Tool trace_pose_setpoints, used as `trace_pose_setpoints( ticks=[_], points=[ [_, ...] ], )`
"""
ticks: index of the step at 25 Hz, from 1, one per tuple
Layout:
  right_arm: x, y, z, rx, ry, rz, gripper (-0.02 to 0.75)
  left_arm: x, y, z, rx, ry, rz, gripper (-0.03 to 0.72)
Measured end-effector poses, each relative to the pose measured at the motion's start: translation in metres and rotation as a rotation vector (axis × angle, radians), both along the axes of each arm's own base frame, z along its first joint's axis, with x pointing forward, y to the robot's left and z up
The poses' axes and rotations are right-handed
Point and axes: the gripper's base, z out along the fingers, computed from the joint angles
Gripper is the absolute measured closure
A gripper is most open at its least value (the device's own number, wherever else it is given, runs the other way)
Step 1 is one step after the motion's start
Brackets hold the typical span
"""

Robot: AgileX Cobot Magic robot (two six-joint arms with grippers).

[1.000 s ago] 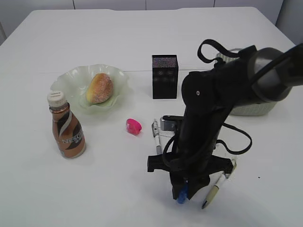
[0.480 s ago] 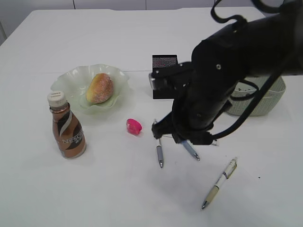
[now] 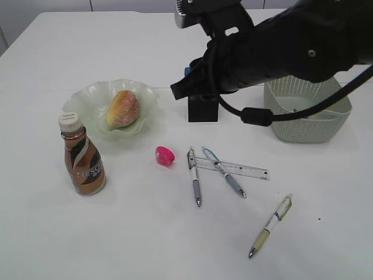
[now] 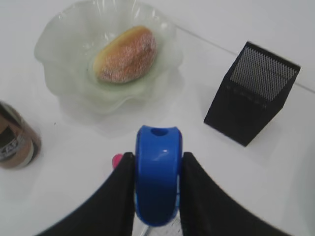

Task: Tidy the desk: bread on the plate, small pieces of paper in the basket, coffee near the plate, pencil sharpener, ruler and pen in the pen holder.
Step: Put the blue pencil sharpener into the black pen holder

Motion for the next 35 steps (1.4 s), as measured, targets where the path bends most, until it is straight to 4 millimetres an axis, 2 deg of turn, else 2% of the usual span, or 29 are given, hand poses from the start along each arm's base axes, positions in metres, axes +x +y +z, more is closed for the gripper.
trace_pose_setpoints(
  ticks=[2, 8, 12, 20, 25, 31, 35],
  points=[
    [0.008, -0.008, 0.004, 0.037, -0.05, -0.014, 0.535, 0.0, 0.0, 0.0, 0.0, 0.0, 0.0, 0.255],
    [0.039, -0.049, 0.021, 0.128, -0.198, -0.104, 0.535, 0.0, 0.0, 0.001, 0.0, -0.002, 0.0, 0.255],
    [0.059, -0.046, 0.021, 0.166, -0.262, -0.095, 0.535, 0.0, 0.0, 0.0, 0.0, -0.001, 0.0, 0.255],
    [0.109, -0.03, -0.007, 0.189, -0.305, -0.072, 0.535, 0.0, 0.0, 0.0, 0.0, -0.001, 0.0, 0.255],
    [0.137, -0.031, -0.031, 0.179, -0.297, -0.09, 0.535, 0.0, 0.0, 0.0, 0.0, -0.001, 0.0, 0.255],
    [0.161, -0.036, -0.055, 0.17, -0.284, -0.115, 0.535, 0.0, 0.0, 0.0, 0.0, -0.001, 0.0, 0.255],
    [0.168, -0.034, -0.069, 0.167, -0.274, -0.114, 0.535, 0.0, 0.0, 0.0, 0.0, -0.001, 0.0, 0.255]
  ],
)
